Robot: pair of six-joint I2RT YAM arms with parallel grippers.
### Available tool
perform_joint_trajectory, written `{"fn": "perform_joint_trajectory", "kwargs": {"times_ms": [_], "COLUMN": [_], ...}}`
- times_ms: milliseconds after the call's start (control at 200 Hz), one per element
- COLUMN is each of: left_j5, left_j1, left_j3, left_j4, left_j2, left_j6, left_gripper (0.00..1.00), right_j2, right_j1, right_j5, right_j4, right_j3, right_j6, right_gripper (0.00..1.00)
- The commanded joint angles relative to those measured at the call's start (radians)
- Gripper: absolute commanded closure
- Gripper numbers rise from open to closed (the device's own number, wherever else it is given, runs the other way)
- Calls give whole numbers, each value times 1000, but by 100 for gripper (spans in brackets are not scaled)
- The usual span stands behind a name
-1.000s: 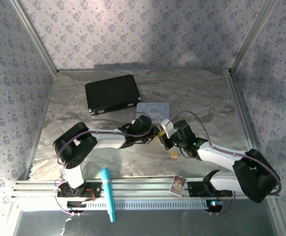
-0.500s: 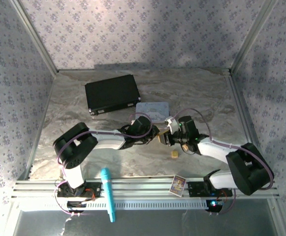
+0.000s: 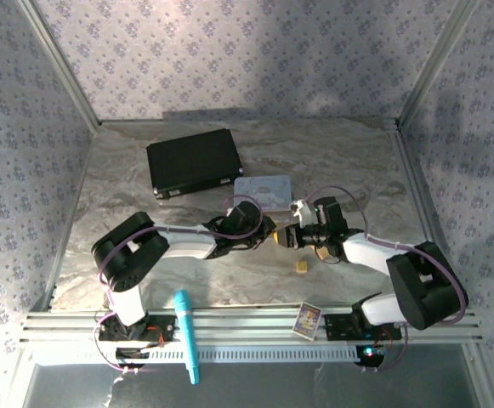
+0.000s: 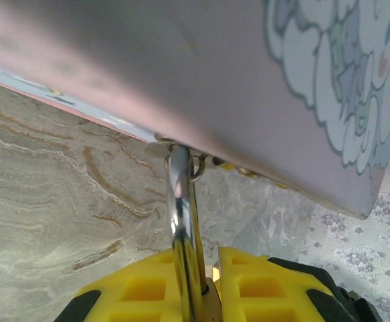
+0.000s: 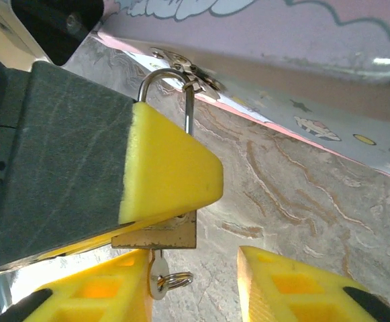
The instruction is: Unlock the padlock with the key
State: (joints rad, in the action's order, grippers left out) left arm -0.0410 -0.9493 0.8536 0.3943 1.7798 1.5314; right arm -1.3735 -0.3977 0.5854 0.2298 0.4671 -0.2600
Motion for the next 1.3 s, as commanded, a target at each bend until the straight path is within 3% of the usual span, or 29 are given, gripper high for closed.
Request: {"fn": "perform_joint_trajectory", "kwargs": {"times_ms": [0, 490, 850, 959, 1019, 1104, 1294], "left_j5": [-113, -100, -98, -93, -87, -78, -58], "left_j1": [-24, -22, -9, -9, -9, -8, -5], "left_j3": [-24, -10, 15, 18, 26, 48, 58], "left_j4": [-65, -91, -113, -127, -151, -203, -264], "left_j2": [-39, -10, 15, 19, 22, 31, 39], "left_j6": [10, 13, 4, -3, -18, -52, -93], "left_gripper": [100, 100, 100, 100, 100, 100, 100], "right_j2": [-26, 14, 137, 195, 209, 184, 11], "right_j1": [80, 112, 104, 103, 101, 102, 96], "right_j5": [-173, -203, -190, -240, -281, -324, -306], "right_j4": [-30, -41, -47, -92, -119, -181, -254], "right_j3": [33, 13, -30, -22, -4, 56, 228], "right_j6": [-71, -149, -189, -191, -197, -204, -195], "right_gripper": [61, 46, 43, 37, 29, 24, 28]}}
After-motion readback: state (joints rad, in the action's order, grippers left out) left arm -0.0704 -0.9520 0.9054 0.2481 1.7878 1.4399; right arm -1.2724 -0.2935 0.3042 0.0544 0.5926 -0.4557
